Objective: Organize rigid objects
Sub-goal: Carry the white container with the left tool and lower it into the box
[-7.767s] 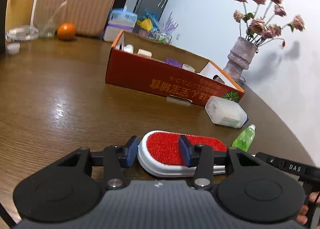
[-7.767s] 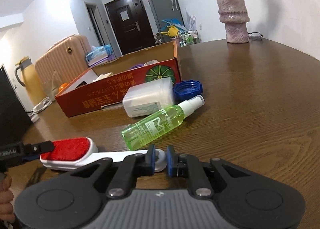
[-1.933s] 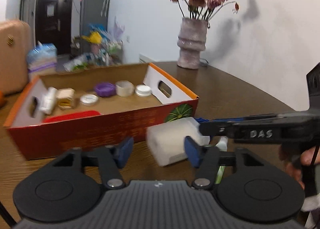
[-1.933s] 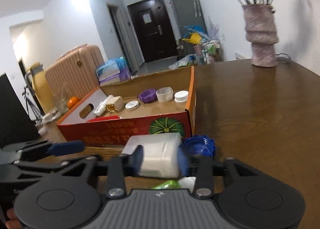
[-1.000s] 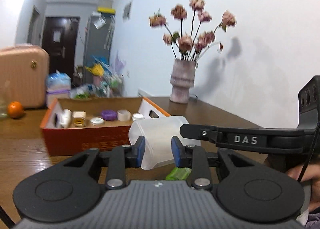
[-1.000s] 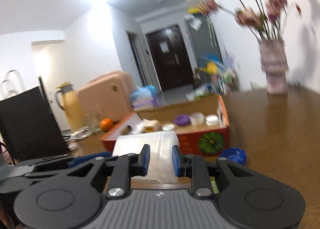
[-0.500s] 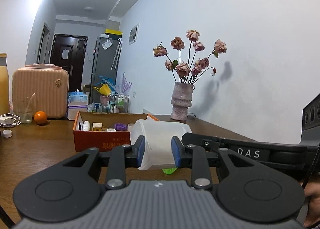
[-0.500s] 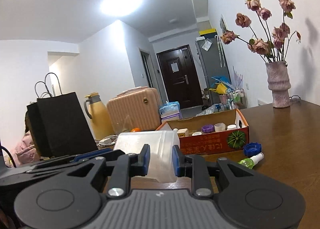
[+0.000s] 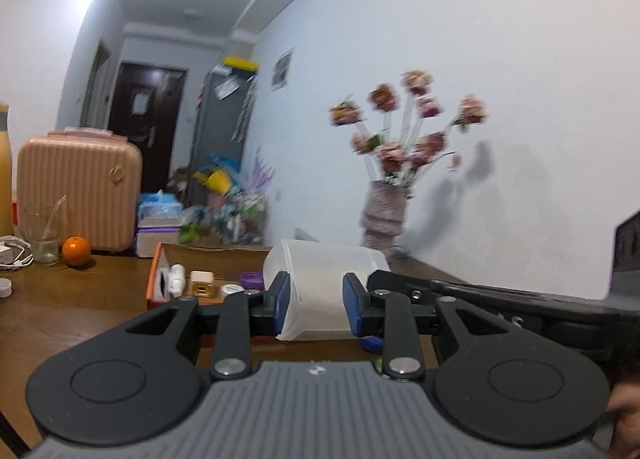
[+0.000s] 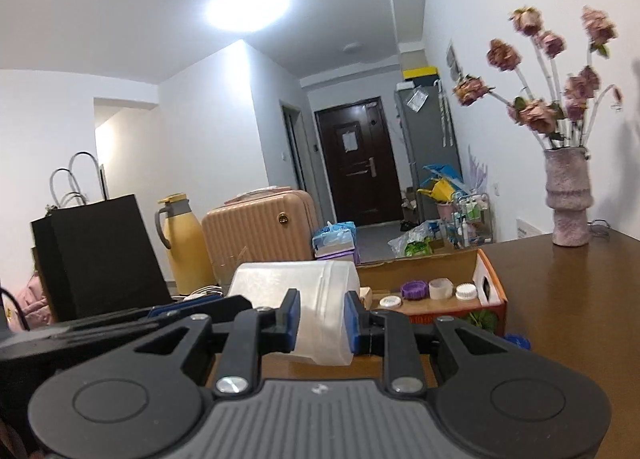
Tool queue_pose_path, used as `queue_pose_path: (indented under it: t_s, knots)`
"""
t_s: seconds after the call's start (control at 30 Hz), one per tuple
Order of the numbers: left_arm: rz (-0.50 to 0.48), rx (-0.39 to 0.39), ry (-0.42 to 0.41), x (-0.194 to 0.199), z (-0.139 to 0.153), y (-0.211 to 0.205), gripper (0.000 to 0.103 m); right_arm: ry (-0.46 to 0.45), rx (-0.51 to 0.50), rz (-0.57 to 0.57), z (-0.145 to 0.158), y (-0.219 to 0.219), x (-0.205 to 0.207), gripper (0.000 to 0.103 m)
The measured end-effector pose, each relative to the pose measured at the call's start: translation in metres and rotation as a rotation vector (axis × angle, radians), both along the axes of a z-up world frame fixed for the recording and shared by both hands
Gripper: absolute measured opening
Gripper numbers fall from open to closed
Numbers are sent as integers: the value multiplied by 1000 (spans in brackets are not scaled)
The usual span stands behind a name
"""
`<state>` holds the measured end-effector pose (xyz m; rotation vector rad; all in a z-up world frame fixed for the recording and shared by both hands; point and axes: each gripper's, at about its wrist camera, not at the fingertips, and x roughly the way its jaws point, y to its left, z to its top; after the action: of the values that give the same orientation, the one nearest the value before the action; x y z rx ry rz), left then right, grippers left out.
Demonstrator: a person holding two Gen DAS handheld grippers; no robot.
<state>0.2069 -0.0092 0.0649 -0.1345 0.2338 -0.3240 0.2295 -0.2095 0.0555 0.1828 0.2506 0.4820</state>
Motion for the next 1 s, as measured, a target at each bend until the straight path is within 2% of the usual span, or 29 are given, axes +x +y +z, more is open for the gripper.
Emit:
queue_pose_path:
  t_s: [0.1, 0.3, 0.4, 0.5, 0.63, 0.77, 0.8, 0.83, 1.0]
  knots:
    - [23, 25, 44, 51, 8, -1, 29, 12, -11, -1, 5, 5, 49, 23]
    - [41, -7, 114, 149, 11, 13, 29, 70, -17, 8, 7, 18, 152, 23]
    - [40, -45, 221, 200, 4, 27, 28, 115, -29, 11, 1, 26, 200, 20]
    - [39, -78, 289, 239, -8, 42, 29, 174, -27, 23, -11, 34, 245, 20]
    - [67, -98, 433, 292, -32, 61, 28, 346, -16, 69, -42, 47, 306, 20]
    - [130, -130, 628, 332, -70, 77, 28, 489, -65, 90, -74, 67, 334, 19]
    - [143, -130, 643, 335, -77, 79, 21, 513, -77, 92, -81, 71, 337, 22]
    - [150, -106, 630, 336, -81, 77, 20, 531, -104, 83, -87, 76, 339, 23]
    - [146, -31, 620, 335, -81, 66, 27, 549, -83, 69, -93, 78, 339, 26]
